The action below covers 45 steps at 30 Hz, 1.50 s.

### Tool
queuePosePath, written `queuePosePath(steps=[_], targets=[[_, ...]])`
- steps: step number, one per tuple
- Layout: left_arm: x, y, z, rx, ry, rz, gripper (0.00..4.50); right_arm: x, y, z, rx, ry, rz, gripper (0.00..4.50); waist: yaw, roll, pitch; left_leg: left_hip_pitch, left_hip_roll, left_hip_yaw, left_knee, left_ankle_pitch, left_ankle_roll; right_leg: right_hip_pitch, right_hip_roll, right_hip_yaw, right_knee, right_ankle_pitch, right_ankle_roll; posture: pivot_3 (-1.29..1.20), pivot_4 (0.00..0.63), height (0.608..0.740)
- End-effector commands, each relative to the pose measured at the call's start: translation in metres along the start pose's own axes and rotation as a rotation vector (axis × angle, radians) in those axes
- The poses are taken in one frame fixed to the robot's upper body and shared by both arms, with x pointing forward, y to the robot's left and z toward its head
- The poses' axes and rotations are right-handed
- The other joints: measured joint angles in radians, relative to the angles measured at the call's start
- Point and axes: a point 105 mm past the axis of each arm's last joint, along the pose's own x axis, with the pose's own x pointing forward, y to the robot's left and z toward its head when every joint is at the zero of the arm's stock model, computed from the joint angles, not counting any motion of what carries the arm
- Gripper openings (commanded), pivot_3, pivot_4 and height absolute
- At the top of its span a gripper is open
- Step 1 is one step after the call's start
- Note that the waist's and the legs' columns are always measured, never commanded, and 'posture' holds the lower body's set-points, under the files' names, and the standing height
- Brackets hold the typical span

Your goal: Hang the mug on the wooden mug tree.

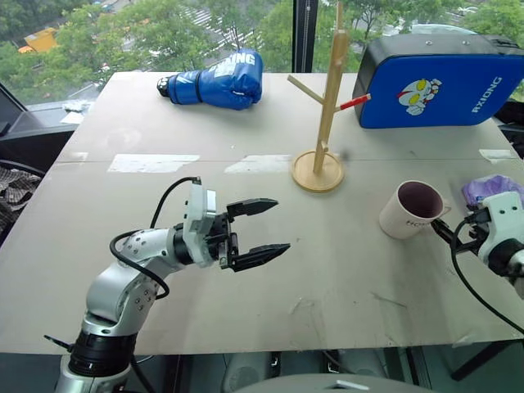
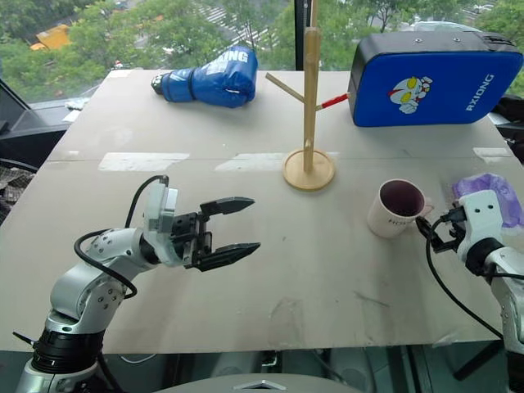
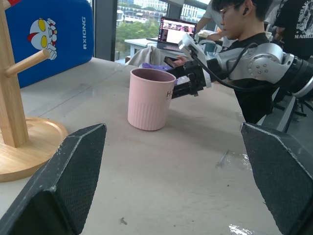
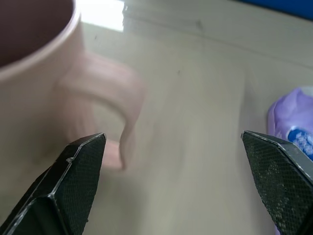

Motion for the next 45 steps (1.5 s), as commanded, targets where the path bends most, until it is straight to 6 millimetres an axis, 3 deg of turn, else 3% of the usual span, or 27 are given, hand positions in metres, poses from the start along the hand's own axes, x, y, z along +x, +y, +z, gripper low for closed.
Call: queuePosePath(steps=[1,2,7,10,13,18,27,33,45], targets=[[0.0,-0.004,0.01,0.037,-0.014,0.002,4.5,0.01,-0.003,0.002,-0.017,-0.028,-0.001,3.94,0.0,0.0,0.0,0.0,0.0,0.0,0.0,0.0,0.0,0.0,0.0,0.0,0.0,0.0,0.0,0.0,0.15,0.731],[0.001,-0.004,0.01,0.038,-0.015,0.005,4.5,0.012,-0.002,0.001,-0.012,-0.032,0.009,3.65,0.001,0.0,0.0,0.0,0.0,0.0,0.0,0.0,0.0,0.0,0.0,0.0,0.0,0.0,0.0,0.0,0.15,0.731],[-0.001,-0.005,0.011,0.038,-0.012,0.028,4.5,0.02,0.003,-0.005,0.008,-0.024,0.059,1.2,0.001,0.0,0.0,0.0,0.0,0.0,0.0,0.0,0.0,0.0,0.0,0.0,0.0,0.0,0.0,0.0,0.15,0.731],[-0.001,-0.005,0.011,0.037,-0.016,0.035,4.5,0.021,0.007,-0.01,0.003,-0.014,0.082,0.03,0.0,0.0,0.0,0.0,0.0,0.0,0.0,0.0,0.0,0.0,0.0,0.0,0.0,0.0,0.0,0.0,0.15,0.731],[-0.001,-0.003,0.012,0.026,-0.043,0.067,4.5,0.02,0.008,0.0,-0.003,-0.053,0.104,0.03,0.003,0.0,0.0,0.0,0.0,-0.001,0.0,0.0,0.0,0.0,0.0,0.0,0.0,0.0,0.0,0.0,0.15,0.731],[-0.006,0.008,0.012,0.051,-0.089,0.148,4.5,0.025,0.007,0.053,-0.082,-0.167,0.215,0.03,-0.007,0.002,0.001,0.0,0.0,0.001,0.0,0.0,0.0,0.0,0.0,0.0,0.0,0.0,0.0,0.0,0.15,0.731],[-0.019,0.003,0.026,0.09,-0.253,0.155,4.5,0.073,0.015,0.146,-0.316,-0.269,0.505,0.03,-0.025,0.002,0.002,0.0,0.001,0.002,0.0,0.0,0.0,-0.001,0.0,0.0,0.0,0.0,0.0,0.0,0.15,0.731],[-0.021,-0.003,0.036,0.072,-0.306,0.191,4.5,0.096,0.03,0.182,-0.435,-0.266,0.613,0.03,-0.025,0.002,0.003,-0.002,0.0,0.002,0.0,0.0,0.0,-0.002,-0.001,0.0,0.0,0.0,0.0,0.0,0.15,0.731],[-0.024,-0.01,0.034,0.054,-0.336,0.273,4.5,0.106,0.077,0.228,-0.562,-0.305,0.755,0.03,-0.031,0.003,0.004,-0.001,0.001,0.003,-0.001,0.0,0.0,-0.003,-0.002,0.0,0.001,0.001,-0.001,0.0,0.15,0.731]])
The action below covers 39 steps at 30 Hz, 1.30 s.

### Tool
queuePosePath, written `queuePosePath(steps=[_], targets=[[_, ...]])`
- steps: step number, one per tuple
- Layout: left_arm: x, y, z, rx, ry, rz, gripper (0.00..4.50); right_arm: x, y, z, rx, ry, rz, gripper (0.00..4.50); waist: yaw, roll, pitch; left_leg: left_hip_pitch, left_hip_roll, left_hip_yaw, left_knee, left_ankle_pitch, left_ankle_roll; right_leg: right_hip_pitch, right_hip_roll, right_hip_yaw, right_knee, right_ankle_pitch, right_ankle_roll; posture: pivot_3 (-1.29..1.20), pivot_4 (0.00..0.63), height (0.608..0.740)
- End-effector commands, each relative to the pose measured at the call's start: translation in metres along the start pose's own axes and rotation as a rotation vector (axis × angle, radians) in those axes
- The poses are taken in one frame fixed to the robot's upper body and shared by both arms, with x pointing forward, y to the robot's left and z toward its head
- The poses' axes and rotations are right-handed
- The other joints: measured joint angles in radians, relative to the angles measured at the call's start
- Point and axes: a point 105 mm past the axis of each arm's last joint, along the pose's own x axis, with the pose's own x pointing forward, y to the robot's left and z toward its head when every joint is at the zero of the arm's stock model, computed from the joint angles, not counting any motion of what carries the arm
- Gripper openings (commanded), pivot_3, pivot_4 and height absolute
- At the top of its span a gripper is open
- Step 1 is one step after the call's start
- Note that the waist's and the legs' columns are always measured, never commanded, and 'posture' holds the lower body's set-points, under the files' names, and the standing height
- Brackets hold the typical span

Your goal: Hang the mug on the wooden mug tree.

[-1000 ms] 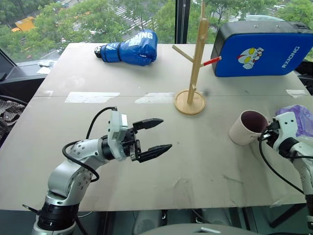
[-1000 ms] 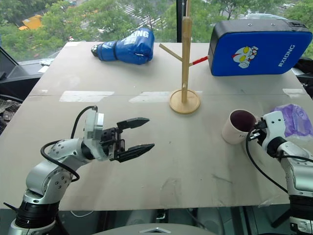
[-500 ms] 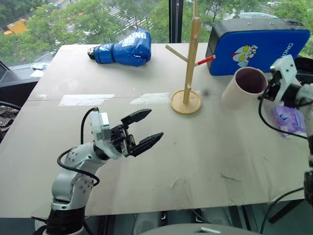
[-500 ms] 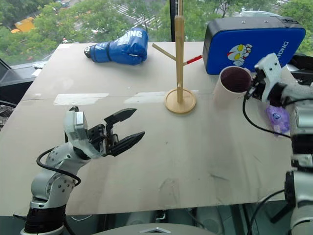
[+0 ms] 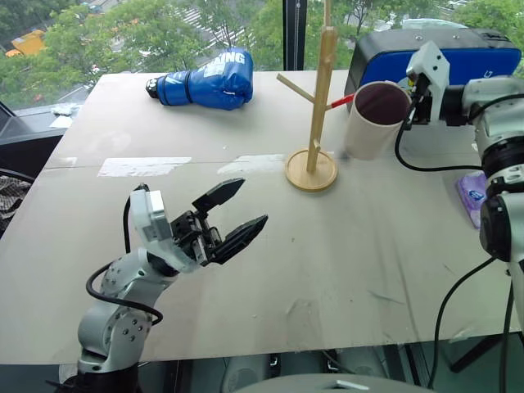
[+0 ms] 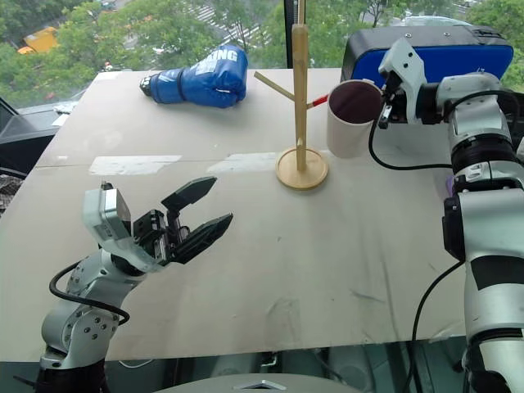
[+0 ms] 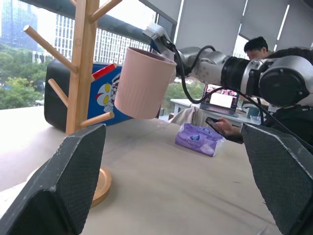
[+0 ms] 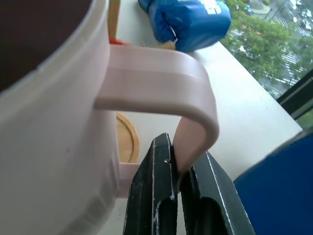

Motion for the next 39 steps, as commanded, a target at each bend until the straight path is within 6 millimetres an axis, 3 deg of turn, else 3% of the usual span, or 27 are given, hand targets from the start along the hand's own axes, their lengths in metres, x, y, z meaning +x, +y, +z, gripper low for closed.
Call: queuePosePath(steps=[1,7,14,17,20,21,27,31,35,39], targets=[[-0.003,-0.005,0.011,0.04,-0.048,0.008,4.5,0.006,-0.004,0.021,-0.072,-0.018,-0.002,0.03,-0.001,0.0,0.0,0.0,0.0,0.0,0.0,0.0,0.0,0.0,0.0,0.0,0.0,0.0,0.0,0.0,0.15,0.731],[-0.017,-0.001,0.018,0.08,-0.095,0.069,4.5,0.024,-0.007,0.026,-0.092,0.018,-0.051,0.03,0.001,0.0,0.0,-0.001,0.0,0.0,0.0,0.0,0.0,0.0,-0.002,0.0,-0.001,0.0,0.0,0.0,0.15,0.731],[-0.027,0.002,0.023,0.11,-0.147,0.129,4.5,0.041,0.0,0.015,-0.043,0.102,-0.037,0.03,-0.003,0.001,0.001,-0.001,0.0,0.0,0.0,0.0,0.0,0.0,-0.003,0.0,0.0,0.0,0.0,0.0,0.15,0.731],[-0.028,0.003,0.024,0.118,-0.162,0.145,4.5,0.042,0.004,0.013,-0.032,0.092,-0.014,0.93,-0.003,0.001,0.001,0.0,0.0,0.0,0.0,0.0,0.0,0.0,-0.002,0.0,0.0,0.0,-0.001,0.0,0.15,0.731],[-0.029,0.003,0.022,0.119,-0.163,0.149,4.5,0.037,-0.009,0.02,-0.043,0.048,-0.112,2.28,-0.002,0.001,0.001,-0.001,0.0,0.0,0.0,0.0,0.0,0.0,-0.002,0.0,0.0,0.0,-0.001,0.0,0.15,0.731],[-0.029,0.003,0.021,0.116,-0.163,0.148,4.5,0.029,-0.012,0.023,-0.043,0.027,-0.121,2.73,-0.002,0.001,0.001,-0.001,0.0,0.0,0.0,0.0,0.0,0.0,-0.002,0.0,0.0,0.0,-0.001,0.0,0.15,0.731],[-0.028,0.003,0.014,0.086,-0.148,0.129,4.5,-0.033,-0.033,0.025,-0.055,-0.061,-0.219,2.73,0.009,0.001,0.001,-0.002,-0.001,-0.001,0.0,0.0,0.0,0.0,-0.002,-0.001,-0.002,0.0,0.0,0.0,0.15,0.731],[-0.027,0.004,0.007,0.056,-0.115,0.103,4.5,-0.074,-0.027,0.006,-0.074,-0.018,-0.283,2.73,0.003,0.001,0.001,-0.001,-0.001,0.0,0.0,0.0,0.0,0.0,-0.006,-0.001,-0.002,0.0,0.0,0.0,0.15,0.731],[-0.027,0.01,-0.006,0.019,-0.047,0.087,4.5,-0.117,0.006,-0.026,0.0,0.077,-0.341,2.73,0.01,0.002,0.001,-0.001,0.001,-0.002,-0.001,0.0,0.0,0.001,-0.005,-0.003,-0.001,0.0,-0.001,0.0,0.15,0.731],[-0.029,0.017,-0.025,-0.007,0.099,0.105,4.5,-0.138,0.079,-0.057,0.169,0.159,-0.32,2.73,0.024,0.005,0.0,-0.001,0.001,-0.003,0.0,0.0,0.0,0.002,-0.005,-0.005,-0.002,0.0,-0.001,0.0,0.15,0.731]])
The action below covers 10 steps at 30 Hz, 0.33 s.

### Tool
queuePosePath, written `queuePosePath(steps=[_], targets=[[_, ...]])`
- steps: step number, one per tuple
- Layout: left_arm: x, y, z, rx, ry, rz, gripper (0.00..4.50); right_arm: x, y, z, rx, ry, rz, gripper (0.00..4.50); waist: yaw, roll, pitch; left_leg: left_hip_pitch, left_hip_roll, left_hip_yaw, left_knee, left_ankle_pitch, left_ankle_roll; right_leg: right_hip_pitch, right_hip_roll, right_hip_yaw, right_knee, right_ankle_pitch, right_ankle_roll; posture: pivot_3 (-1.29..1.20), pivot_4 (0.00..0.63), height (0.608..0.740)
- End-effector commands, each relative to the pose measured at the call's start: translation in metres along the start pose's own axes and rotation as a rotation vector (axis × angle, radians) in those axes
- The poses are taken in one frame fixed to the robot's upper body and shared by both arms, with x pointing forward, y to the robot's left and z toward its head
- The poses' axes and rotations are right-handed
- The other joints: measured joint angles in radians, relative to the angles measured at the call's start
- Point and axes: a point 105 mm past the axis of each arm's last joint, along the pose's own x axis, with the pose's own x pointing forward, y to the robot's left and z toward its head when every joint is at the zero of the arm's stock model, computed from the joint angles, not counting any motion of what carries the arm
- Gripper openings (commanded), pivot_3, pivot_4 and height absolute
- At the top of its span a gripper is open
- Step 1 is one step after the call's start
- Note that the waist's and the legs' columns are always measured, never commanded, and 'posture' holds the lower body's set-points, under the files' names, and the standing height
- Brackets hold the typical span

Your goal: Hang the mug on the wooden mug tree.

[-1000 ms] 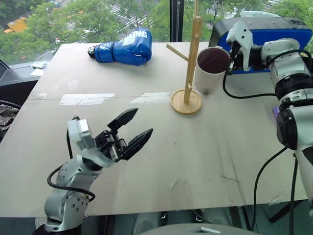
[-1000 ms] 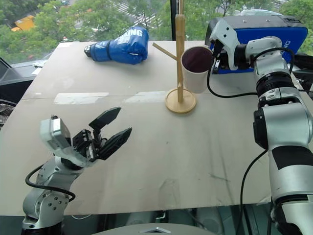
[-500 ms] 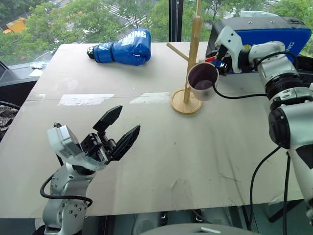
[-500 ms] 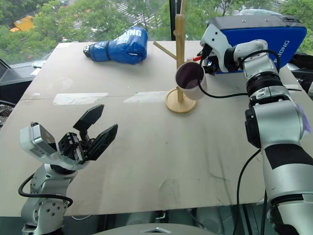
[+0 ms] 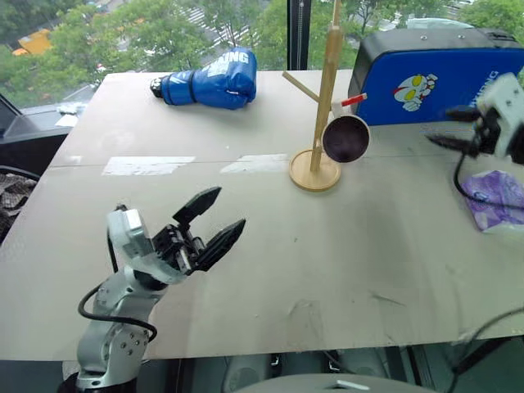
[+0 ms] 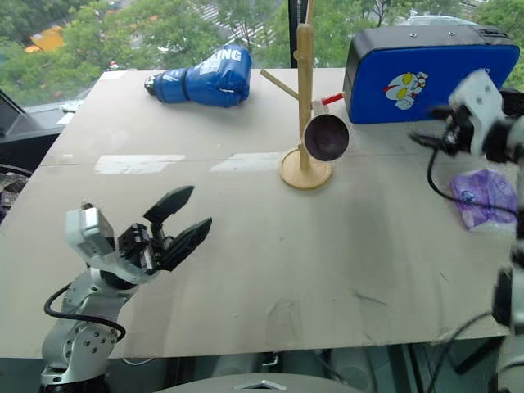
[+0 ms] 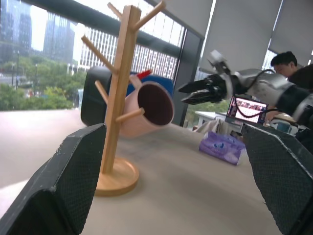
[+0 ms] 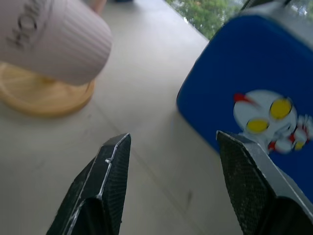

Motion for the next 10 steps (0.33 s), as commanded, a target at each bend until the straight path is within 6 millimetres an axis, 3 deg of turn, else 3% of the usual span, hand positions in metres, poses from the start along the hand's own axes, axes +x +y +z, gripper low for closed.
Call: queuePosePath(steps=[1,5,10], targets=[[-0.001,0.002,-0.009,0.015,0.096,-0.007,4.5,-0.028,0.036,0.009,0.022,-0.018,-0.029,2.73,-0.001,0.001,0.0,0.0,0.0,0.0,-0.001,0.0,0.0,0.0,0.0,0.001,0.0,0.0,0.0,0.0,0.15,0.731],[-0.012,0.009,-0.026,0.023,0.267,0.02,4.5,-0.043,0.077,-0.026,0.117,0.052,-0.124,2.73,-0.003,-0.001,-0.001,0.002,0.0,-0.001,0.0,0.0,0.0,0.0,0.0,0.003,0.0,0.0,0.0,0.0,0.15,0.731],[-0.019,0.013,-0.037,0.015,0.372,-0.008,4.5,-0.043,0.108,-0.041,0.16,0.086,-0.172,2.73,-0.004,-0.001,-0.002,0.002,0.0,-0.002,0.0,-0.003,-0.004,0.0,0.0,0.003,0.0,-0.002,-0.002,0.0,0.15,0.731]])
